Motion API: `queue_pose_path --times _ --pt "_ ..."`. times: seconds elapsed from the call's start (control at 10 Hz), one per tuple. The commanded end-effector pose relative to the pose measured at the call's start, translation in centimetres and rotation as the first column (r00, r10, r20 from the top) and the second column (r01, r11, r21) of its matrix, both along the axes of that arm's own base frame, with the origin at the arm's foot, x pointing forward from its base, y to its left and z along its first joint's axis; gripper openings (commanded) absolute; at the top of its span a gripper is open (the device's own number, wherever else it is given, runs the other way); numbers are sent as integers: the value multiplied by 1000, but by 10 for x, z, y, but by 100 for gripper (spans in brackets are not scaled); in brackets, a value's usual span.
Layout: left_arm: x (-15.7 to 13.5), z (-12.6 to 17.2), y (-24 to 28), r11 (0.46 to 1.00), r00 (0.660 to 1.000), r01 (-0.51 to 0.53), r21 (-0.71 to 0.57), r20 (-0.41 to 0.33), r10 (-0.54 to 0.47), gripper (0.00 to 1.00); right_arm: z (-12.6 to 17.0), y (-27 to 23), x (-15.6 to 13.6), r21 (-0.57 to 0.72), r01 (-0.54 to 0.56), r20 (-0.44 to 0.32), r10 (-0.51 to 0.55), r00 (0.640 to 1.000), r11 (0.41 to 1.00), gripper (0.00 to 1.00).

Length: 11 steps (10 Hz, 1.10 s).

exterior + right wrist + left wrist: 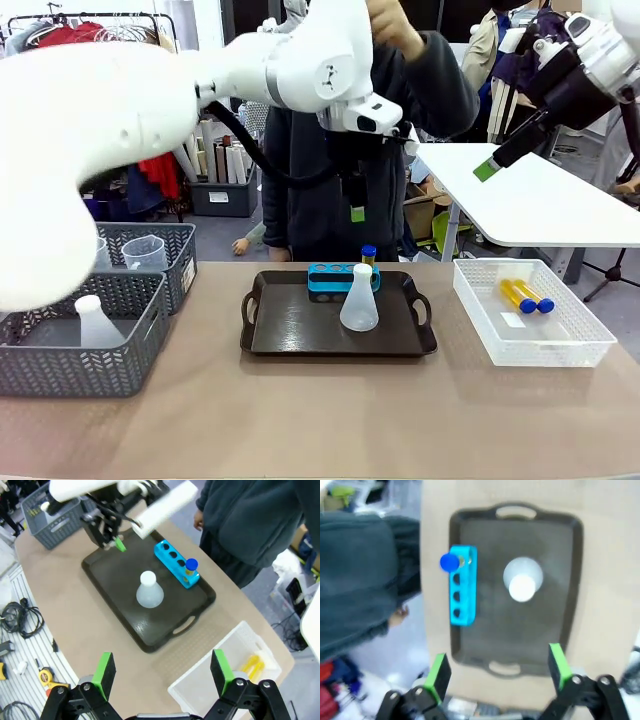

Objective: Prepare the laboratory tools.
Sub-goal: Pick up one Large Measuring Cup and place it on the Handle tray.

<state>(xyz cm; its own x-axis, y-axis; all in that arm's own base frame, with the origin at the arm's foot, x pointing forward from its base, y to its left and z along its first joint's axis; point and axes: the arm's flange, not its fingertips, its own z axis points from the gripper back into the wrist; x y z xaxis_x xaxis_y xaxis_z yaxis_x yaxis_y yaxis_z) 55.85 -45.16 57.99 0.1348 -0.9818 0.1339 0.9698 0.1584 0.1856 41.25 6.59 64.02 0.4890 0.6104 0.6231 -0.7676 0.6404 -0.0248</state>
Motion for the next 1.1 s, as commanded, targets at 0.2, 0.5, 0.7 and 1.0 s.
queue_pose_path --times 0.2,0.5,0.7,1.0 --pt "-75 27 98 941 936 -334 55 138 324 100 1 0 0 5 -3 3 3 1000 1000 100" --pt "-79 56 163 842 829 -539 11 186 528 100 1 0 0 5 -3 3 3 1000 1000 100" --pt "-71 63 203 763 746 -646 -17 198 636 100 1 0 0 5 -3 3 3 1000 1000 100" --pt "-63 64 250 689 672 -723 -58 174 720 100 1 0 0 5 -3 3 3 1000 1000 100"
